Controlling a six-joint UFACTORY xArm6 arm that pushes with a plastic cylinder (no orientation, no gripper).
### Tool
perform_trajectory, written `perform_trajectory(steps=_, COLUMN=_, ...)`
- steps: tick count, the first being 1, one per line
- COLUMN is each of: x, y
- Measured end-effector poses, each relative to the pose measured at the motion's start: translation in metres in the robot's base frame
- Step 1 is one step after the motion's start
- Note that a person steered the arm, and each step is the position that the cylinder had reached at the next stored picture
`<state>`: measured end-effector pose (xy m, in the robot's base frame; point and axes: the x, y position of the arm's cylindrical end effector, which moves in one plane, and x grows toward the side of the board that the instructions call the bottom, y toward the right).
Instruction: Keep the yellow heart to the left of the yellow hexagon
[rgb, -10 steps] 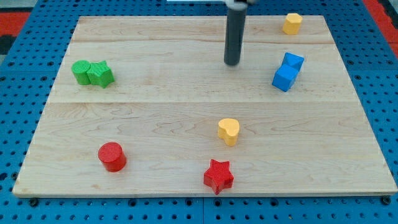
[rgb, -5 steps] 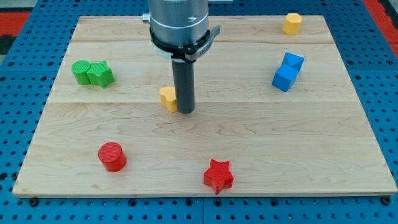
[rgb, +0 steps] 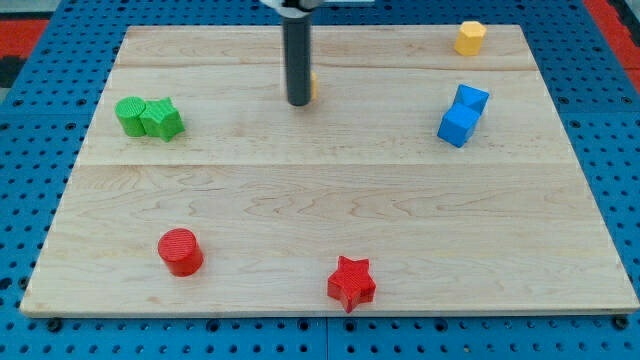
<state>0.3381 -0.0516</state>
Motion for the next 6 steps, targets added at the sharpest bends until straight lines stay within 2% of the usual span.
perform_trajectory(steps=1, x=-0.010, y=-0.023)
perform_trajectory(steps=2, x=-0.019, y=0.046)
perform_trajectory(steps=3, x=-0.037, y=0.083)
perform_trajectory(steps=5, x=-0.040, y=0.009)
perform_trajectory(steps=6, x=-0.058, y=0.078)
